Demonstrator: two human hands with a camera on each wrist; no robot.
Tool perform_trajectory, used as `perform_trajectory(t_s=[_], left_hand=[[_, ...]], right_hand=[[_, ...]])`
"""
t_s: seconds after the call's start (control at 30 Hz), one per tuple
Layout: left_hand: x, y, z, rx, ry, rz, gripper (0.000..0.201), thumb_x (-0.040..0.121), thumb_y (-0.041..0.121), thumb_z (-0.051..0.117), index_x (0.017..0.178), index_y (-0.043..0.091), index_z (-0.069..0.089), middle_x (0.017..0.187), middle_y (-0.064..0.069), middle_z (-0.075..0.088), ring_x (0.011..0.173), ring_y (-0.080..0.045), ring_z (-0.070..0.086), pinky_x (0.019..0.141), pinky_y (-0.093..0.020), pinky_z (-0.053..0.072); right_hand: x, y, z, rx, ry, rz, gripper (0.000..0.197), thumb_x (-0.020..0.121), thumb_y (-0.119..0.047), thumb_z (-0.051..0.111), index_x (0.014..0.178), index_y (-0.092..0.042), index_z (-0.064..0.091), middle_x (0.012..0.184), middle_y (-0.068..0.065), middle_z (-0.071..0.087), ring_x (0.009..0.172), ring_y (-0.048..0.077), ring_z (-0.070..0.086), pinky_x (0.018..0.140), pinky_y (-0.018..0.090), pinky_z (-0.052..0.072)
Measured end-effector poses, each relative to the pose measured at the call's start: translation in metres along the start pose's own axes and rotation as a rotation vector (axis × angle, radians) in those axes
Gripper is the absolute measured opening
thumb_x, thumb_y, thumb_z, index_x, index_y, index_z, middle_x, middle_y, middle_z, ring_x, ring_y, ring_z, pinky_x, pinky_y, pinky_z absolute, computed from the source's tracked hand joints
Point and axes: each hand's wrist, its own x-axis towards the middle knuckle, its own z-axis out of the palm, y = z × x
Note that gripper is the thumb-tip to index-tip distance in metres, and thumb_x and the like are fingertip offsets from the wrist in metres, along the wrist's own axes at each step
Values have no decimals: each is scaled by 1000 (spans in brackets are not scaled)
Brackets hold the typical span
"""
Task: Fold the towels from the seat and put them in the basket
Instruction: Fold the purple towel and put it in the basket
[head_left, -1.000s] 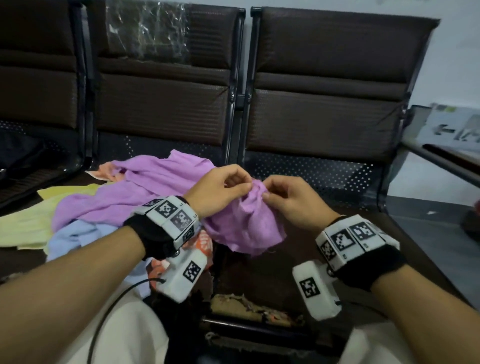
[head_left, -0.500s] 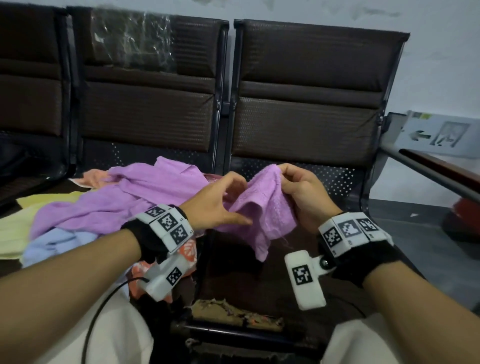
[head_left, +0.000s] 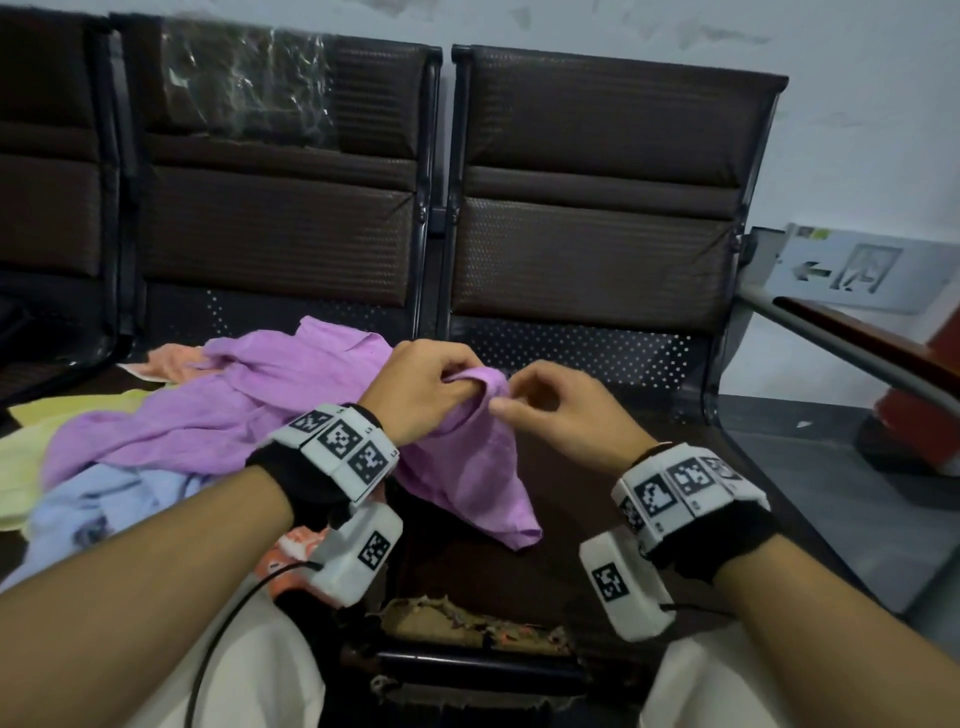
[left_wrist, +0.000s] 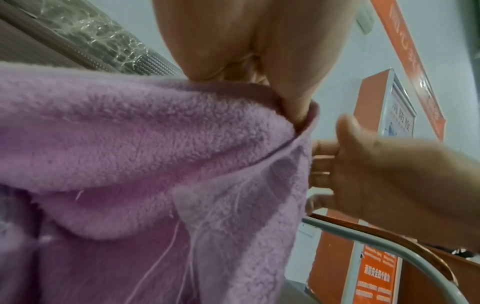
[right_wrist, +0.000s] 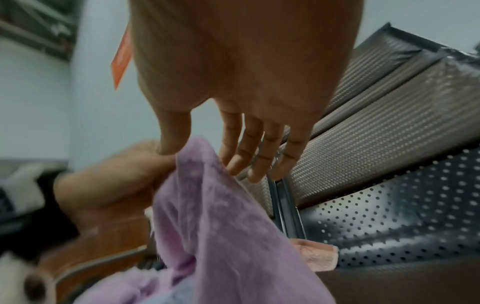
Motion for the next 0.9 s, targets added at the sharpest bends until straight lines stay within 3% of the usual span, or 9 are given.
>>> perform_trajectory(t_s=[0.13,0.3,0.4,0.47,0.53,0.6,0.67,0.8,0.9], left_hand=[[3,-4,-1,-30,-11,-29,11,78,9,65,81,16,73,79,2,73,80,-12,66,81,-35,53],[2,-13,0,-76,-43,-20,6,80,19,71,81,13,73,80,-3,73,83,-21,68,80,-41,53],[1,-21,-3,-190,-75,-43,13,79,21,73,87,10,73,87,-3,74,87,-22,69,81,-39,55],[-1,-31,-6,-241,-119,-53,6,79,16,73,85,16,73,82,9,73,78,-9,68,75,-27,54],[-3,-45,-8,-140,-167,-75,4,81,14,71,82,18,71,75,8,70,70,-6,60,69,-27,51],[-6,-61,-11,61,-217,-109,9,84,20,68,82,12,71,77,-5,71,71,-14,59,72,-32,49],[-9,-73,-13,193,-249,-128,14,87,23,65,84,10,70,79,-6,70,74,-17,59,73,-30,46],[-7,-69,-15,196,-179,-80,19,95,21,50,78,20,56,73,6,58,71,-14,51,69,-25,38],[-3,-46,-10,123,-100,18,18,98,25,44,87,13,53,76,0,56,72,-16,51,72,-29,42]], right_hand=[[0,1,14,-174,-25,-32,31,79,-48,69,80,-18,62,72,-7,62,63,2,53,58,11,40],[10,2,24,-115,81,-56,31,85,-22,62,56,-30,52,57,-15,56,58,-3,51,56,10,36],[17,6,16,197,121,43,26,90,-12,57,67,-26,59,66,-12,61,63,1,54,61,20,41],[17,9,10,380,154,95,27,93,-7,53,70,-20,60,66,-7,61,60,2,54,57,18,41],[15,12,5,490,174,131,29,95,-6,50,70,-18,60,65,-5,60,58,2,53,57,17,41],[13,15,0,547,201,153,30,96,-6,48,71,-17,60,65,-5,59,60,4,51,59,19,42],[11,19,-7,576,251,179,31,98,-7,45,72,-15,59,66,-4,59,62,6,52,61,21,43],[8,31,-23,597,325,261,30,99,-11,42,73,-10,58,76,9,57,76,20,52,75,36,45],[4,33,-28,572,394,289,30,96,-14,46,67,-13,54,70,6,53,75,20,47,73,35,42]])
